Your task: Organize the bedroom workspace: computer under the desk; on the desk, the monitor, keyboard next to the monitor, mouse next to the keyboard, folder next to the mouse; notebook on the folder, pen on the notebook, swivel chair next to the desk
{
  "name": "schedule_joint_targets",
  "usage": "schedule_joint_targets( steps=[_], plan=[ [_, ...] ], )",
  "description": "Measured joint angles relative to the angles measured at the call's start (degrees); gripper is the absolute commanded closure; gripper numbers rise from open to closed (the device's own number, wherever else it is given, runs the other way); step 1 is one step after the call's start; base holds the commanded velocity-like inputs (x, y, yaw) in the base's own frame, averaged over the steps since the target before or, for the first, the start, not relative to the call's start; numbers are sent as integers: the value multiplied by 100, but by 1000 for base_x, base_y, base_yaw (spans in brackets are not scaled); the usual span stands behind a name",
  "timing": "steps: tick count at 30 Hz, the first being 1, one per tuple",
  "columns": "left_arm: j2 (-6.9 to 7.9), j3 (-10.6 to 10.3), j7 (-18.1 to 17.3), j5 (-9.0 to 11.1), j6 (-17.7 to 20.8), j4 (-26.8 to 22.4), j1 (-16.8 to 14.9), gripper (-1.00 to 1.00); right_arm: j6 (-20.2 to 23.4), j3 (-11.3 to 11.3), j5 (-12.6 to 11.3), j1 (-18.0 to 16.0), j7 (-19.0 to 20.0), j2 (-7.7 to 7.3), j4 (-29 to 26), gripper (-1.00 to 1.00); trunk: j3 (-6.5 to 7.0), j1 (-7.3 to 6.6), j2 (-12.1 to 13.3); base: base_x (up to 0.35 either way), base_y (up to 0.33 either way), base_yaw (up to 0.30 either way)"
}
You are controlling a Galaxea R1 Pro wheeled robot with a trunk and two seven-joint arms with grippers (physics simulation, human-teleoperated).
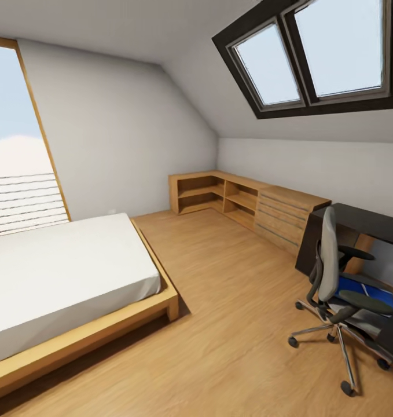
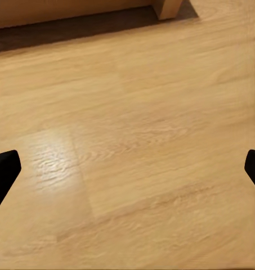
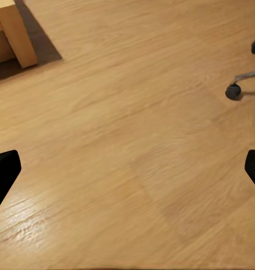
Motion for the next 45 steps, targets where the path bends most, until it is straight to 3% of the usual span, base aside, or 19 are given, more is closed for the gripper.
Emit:
schedule_joint_targets(
  steps=[13,25,45],
  plan=[
    [-4,-30,3,-4,-4,0,1,-100,3,0,0,1,0,2,7,-100,0,-3,0,270,0,-272],
    [1,-30,3,4,-5,0,-2,-100,4,3,7,-1,0,2,9,-100,0,0,0,25,7,-270],
    [-4,-24,14,28,3,-1,2,-100,5,3,8,-3,1,2,9,-100,0,-2,0,102,283,-270]
  ],
)
